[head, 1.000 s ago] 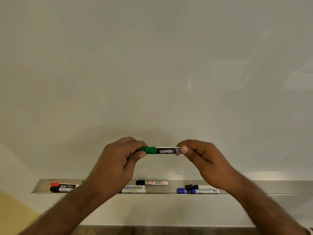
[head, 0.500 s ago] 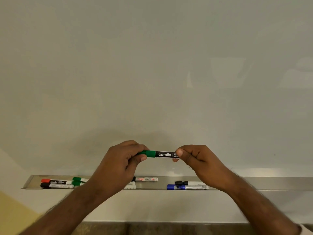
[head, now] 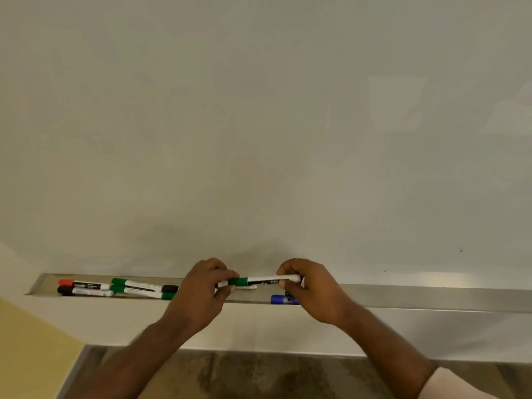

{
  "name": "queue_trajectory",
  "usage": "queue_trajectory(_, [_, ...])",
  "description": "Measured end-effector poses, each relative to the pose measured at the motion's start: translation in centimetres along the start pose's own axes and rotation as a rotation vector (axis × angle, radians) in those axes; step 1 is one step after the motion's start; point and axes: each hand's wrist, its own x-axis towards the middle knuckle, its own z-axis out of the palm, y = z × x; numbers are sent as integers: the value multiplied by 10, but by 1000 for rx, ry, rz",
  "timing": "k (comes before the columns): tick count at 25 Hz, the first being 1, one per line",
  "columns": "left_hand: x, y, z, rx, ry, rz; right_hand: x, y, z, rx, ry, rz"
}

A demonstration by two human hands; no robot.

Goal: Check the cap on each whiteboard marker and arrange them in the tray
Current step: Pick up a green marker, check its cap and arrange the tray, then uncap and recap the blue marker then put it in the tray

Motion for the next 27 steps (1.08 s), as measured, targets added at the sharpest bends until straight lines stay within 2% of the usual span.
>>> queue_trajectory(4, [-9, -48, 26, 14, -42, -158, 16, 25, 41, -315, 99, 81])
queue_trajectory(8, [-11, -84, 39, 116, -88, -235, 33, 43, 73, -415, 124, 65])
queue_trajectory(14, [-17, -109, 54, 76, -99, -209, 45, 63, 99, -558, 59, 53])
queue_trajectory(19, [-18, -115, 59, 66, -114, -177, 50, 64, 116, -681, 83, 73])
queue_trajectory(27, [-15, -102, 64, 44, -77, -138, 41, 69, 96, -607, 132, 75])
